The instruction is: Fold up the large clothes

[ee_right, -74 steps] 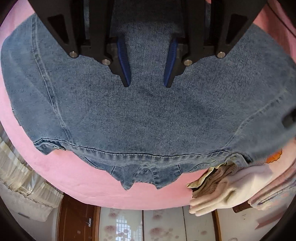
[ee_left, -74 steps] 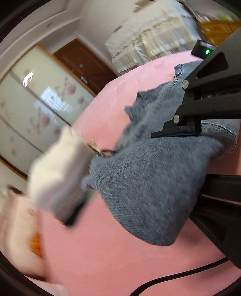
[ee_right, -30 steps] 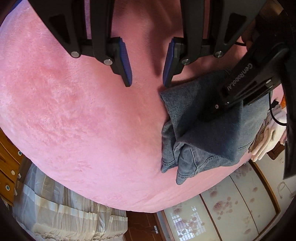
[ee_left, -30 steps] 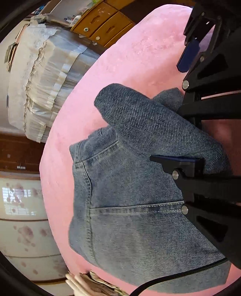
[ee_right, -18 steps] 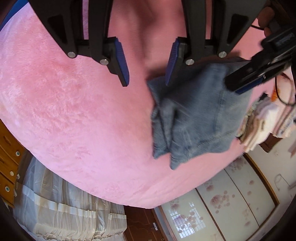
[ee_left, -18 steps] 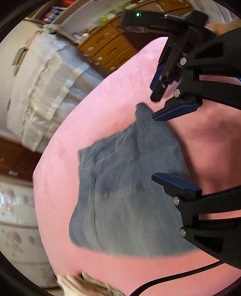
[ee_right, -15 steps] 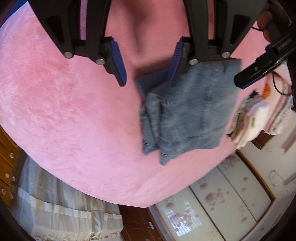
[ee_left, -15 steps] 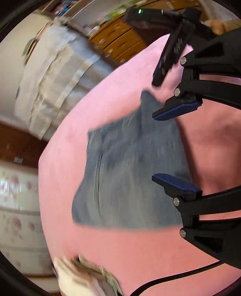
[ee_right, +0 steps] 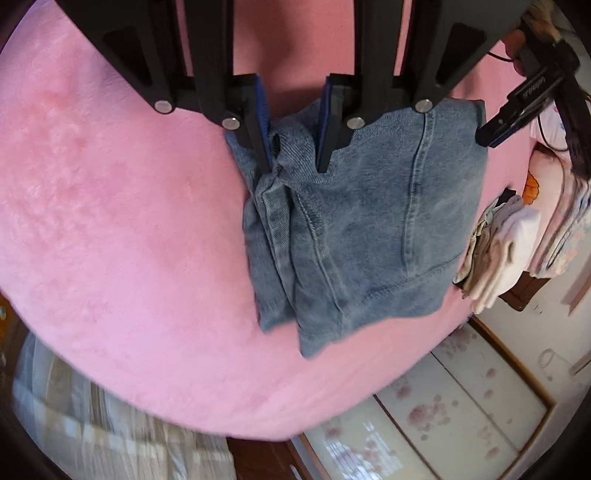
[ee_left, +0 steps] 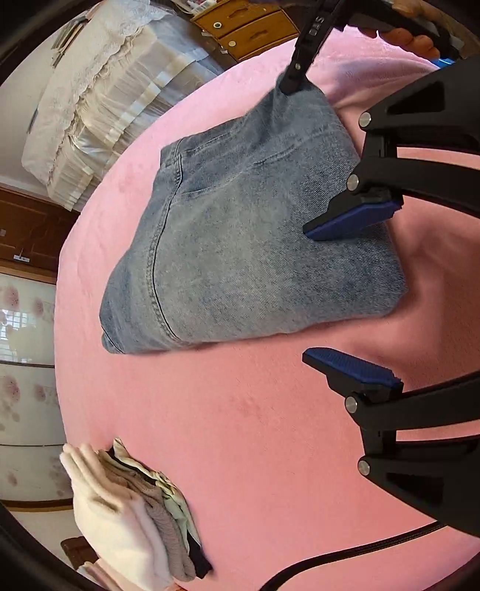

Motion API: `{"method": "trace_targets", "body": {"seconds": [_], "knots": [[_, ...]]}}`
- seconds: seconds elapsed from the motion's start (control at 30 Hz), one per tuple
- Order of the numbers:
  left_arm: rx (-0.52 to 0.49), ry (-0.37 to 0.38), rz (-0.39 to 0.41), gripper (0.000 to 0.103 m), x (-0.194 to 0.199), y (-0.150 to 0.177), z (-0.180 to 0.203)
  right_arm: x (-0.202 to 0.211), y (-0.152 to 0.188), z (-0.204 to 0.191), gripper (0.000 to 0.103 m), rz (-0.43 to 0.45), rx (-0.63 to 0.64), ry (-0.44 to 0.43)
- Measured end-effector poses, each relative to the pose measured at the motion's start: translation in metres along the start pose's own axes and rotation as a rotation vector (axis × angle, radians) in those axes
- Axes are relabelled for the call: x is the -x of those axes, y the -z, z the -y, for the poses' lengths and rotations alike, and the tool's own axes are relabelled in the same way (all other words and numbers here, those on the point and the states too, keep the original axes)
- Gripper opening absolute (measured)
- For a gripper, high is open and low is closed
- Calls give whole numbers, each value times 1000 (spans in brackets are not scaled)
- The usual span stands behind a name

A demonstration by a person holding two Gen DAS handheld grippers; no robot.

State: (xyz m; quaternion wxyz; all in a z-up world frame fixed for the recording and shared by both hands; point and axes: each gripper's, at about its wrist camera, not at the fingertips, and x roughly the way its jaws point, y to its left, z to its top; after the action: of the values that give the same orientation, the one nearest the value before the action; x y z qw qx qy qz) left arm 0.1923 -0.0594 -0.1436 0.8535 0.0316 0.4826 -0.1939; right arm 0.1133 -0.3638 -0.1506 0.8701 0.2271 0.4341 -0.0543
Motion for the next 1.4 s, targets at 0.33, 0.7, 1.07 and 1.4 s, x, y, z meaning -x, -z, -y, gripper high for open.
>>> {"method": "trace_targets", "body": {"seconds": [0.33, 0.7, 1.07, 1.4], "knots": [[28, 53, -67, 59, -22, 5, -7, -24, 21, 7, 33, -44, -9, 96], [-207, 27, -23, 59, 15, -61, 27, 5, -54, -56, 40, 83, 141, 27], [-10, -10, -86, 58, -82, -154, -5, -130, -132, -111, 40, -60, 149, -97], [-34, -25, -96, 66, -116, -150, -10, -142, -130, -42, 0, -53, 125, 21]]}}
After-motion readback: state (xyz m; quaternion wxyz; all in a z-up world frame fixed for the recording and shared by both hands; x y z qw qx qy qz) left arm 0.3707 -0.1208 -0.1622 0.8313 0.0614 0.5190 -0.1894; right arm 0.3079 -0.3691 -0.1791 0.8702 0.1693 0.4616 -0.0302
